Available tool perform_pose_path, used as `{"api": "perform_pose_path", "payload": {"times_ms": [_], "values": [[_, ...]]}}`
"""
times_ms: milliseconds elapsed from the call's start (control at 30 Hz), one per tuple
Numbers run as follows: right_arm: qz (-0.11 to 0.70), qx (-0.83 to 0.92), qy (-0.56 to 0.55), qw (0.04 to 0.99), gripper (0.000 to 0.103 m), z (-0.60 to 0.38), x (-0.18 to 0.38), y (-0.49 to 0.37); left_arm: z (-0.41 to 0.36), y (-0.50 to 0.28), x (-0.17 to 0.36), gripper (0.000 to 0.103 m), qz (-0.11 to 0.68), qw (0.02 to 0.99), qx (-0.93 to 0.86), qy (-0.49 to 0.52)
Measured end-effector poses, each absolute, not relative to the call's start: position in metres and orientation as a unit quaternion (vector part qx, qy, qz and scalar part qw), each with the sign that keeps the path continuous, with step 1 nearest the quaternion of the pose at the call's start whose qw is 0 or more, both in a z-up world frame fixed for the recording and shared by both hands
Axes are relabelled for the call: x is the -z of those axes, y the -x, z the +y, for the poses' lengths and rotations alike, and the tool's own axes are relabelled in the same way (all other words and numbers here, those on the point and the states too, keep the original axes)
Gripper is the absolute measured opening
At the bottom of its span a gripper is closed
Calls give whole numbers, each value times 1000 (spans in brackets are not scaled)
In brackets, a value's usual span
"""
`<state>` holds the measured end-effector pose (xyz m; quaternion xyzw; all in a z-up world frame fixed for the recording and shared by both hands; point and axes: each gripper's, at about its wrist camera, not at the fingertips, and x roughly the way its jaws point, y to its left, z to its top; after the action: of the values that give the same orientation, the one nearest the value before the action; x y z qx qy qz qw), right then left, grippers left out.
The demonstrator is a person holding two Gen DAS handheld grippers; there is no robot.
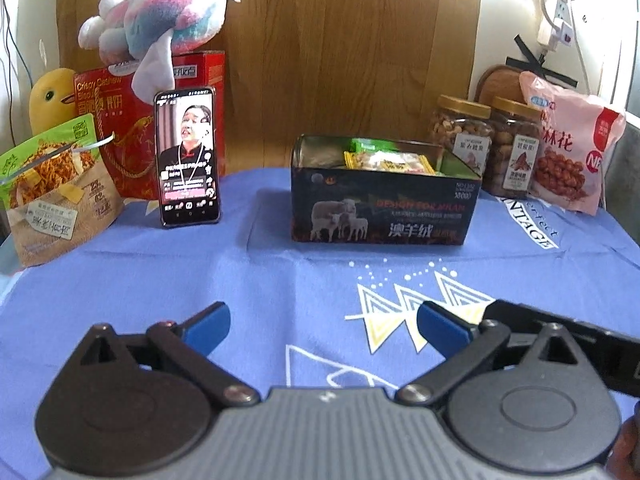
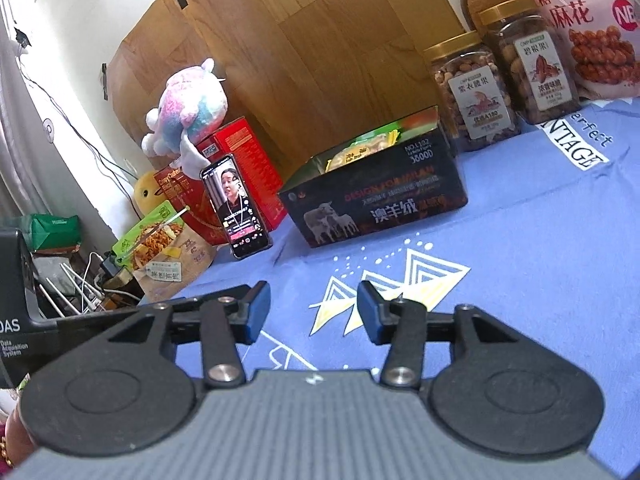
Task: Organize snacks
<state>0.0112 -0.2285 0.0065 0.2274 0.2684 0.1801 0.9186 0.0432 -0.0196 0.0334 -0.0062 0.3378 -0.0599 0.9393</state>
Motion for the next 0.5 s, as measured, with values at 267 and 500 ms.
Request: {"api": "perform_pose_path", "payload": {"times_ms": [267,500], "values": [[269,-172,-238,917,63,-234,-5,-10,-20,-47,-29,103,357,933,41,-1],[270,-171,-243,916,65,-235,-3,-10,-22,-46,-29,103,344,938,14,-27]]}}
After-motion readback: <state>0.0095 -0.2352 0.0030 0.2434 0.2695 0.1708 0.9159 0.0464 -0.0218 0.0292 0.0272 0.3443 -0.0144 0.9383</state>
